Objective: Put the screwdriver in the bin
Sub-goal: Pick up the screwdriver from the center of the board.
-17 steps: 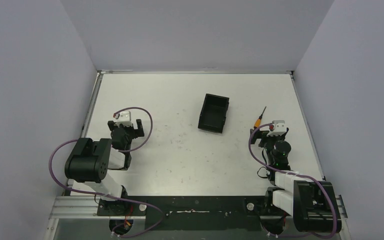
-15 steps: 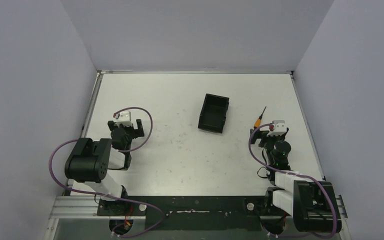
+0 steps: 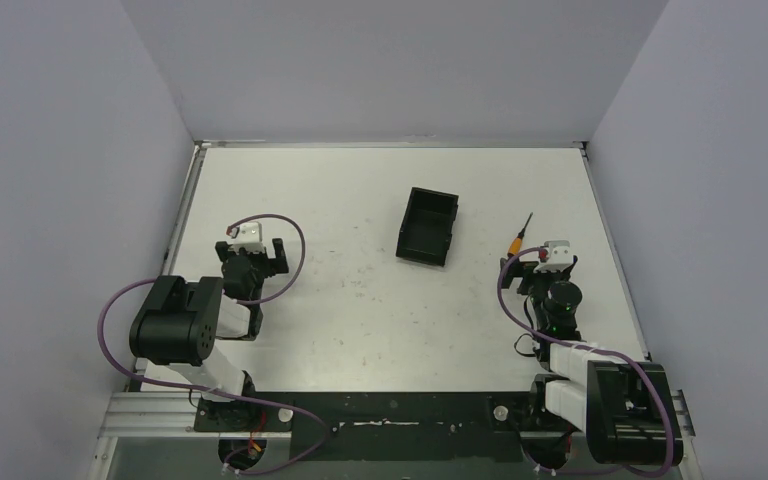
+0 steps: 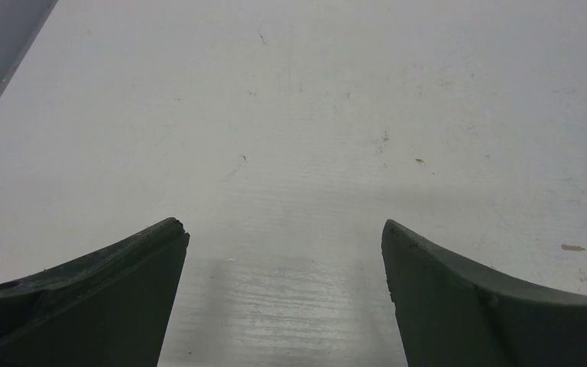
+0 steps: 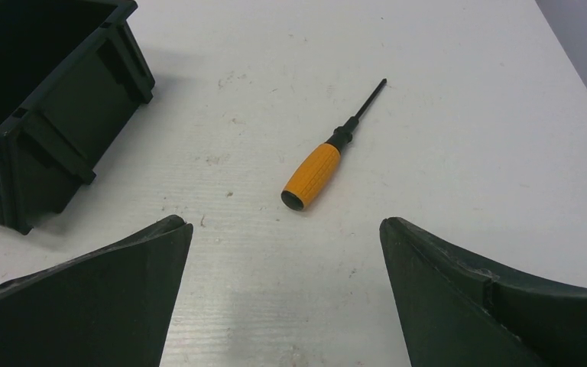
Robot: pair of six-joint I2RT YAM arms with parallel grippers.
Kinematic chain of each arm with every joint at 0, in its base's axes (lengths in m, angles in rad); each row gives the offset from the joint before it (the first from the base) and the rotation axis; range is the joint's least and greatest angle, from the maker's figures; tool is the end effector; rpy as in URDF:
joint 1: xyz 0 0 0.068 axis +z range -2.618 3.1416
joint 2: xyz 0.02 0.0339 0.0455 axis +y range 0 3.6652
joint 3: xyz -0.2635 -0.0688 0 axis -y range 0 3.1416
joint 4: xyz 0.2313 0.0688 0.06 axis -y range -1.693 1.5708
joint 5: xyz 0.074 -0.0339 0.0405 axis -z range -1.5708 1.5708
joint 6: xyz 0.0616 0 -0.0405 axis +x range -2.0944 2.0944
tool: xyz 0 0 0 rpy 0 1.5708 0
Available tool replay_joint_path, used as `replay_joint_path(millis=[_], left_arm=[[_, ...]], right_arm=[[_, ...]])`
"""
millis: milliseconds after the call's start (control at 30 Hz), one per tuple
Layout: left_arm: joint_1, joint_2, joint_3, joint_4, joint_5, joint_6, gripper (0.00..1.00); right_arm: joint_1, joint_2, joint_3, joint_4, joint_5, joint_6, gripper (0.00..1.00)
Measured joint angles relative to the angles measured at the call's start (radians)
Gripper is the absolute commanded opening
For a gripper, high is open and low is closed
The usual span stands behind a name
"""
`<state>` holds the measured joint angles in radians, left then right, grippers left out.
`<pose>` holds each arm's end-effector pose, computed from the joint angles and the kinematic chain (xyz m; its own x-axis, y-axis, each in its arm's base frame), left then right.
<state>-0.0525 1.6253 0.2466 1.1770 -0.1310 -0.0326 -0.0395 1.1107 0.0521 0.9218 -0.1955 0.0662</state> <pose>0.2698 -0.0061 0.1340 -0.1975 -0.0220 -0.9801 -0.0823 0.9966 -0.0058 0.2021 0.0040 0.1591 -0.1461 0.0707 -0.9867 -0.1442 0.9853 0.0920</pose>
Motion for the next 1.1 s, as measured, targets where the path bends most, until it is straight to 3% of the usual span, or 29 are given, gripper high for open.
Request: replay_joint_path(millis=[167, 333, 567, 933, 1100], left_arm=[[0.0, 0.0, 0.0, 0.0, 0.0, 0.0, 0.97], [0.0, 0.0, 0.0, 0.0, 0.0, 0.0, 0.97], [0.0, 0.0, 0.0, 0.0, 0.0, 0.0, 0.97], [0.0, 0.0, 0.0, 0.0, 0.0, 0.0, 0.97], [0.0, 0.0, 0.0, 0.0, 0.0, 0.0, 0.97]], right_arm=[[0.0, -0.005, 0.014, -0.029, 0.006, 0.013, 1.0], [0.0, -0.093, 0.093, -0.172, 0.025, 0.035, 1.0], [0.001, -0.197, 0.389, -0.567, 0.066, 0.085, 1.0], [0.015, -0.023, 0.919, -1.193, 0.148, 0.241, 1.0], [0.031, 0.115, 1.057, -1.385, 0.197, 0.264, 1.0]])
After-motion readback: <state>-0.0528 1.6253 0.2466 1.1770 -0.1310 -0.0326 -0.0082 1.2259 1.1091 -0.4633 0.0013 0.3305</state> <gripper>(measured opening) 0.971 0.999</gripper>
